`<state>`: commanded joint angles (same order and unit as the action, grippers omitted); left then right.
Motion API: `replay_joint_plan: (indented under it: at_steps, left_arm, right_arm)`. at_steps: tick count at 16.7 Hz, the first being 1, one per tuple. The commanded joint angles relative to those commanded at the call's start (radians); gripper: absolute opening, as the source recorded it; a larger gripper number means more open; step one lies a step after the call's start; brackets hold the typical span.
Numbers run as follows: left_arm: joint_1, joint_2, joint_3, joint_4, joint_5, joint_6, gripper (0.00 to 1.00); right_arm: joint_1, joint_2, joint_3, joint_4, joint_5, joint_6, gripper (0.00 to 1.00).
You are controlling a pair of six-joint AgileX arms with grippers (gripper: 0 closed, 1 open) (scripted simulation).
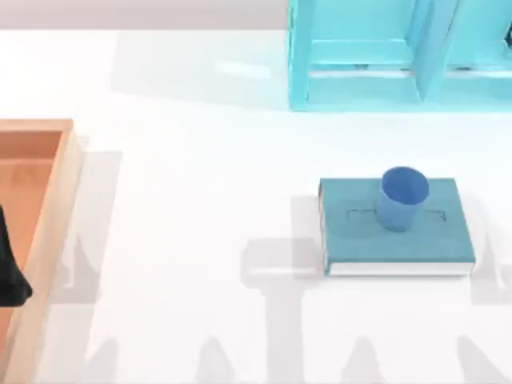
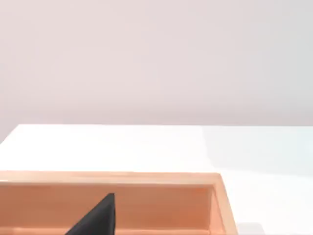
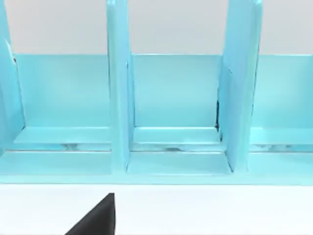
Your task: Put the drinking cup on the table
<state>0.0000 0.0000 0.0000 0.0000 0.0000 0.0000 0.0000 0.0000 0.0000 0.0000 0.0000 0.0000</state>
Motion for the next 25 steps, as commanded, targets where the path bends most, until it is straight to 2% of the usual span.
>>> replay_joint_plan:
  at_steps: [6, 11, 16, 25]
  left_arm:
    - [-0.026, 0.096, 0.073, -0.066, -0.019, -0.031, 1.0]
    - [-0.117, 0.413, 0.352, -0.261, -0.082, -0.147, 1.0]
    - [-0.268, 0.821, 0.816, -0.503, -0.161, -0.335, 1.0]
    - [-0.641, 1.622, 1.831, -0.96, -0.28, -0.71, 1.0]
  right_arm:
    - [0.0, 0.0, 0.0, 0.0, 0.0, 0.0, 1.0]
    - [0.0, 0.0, 0.0, 0.0, 0.0, 0.0, 1.0]
    - [0.0, 0.0, 0.0, 0.0, 0.0, 0.0, 1.0]
    - [0.0, 0.0, 0.0, 0.0, 0.0, 0.0, 1.0]
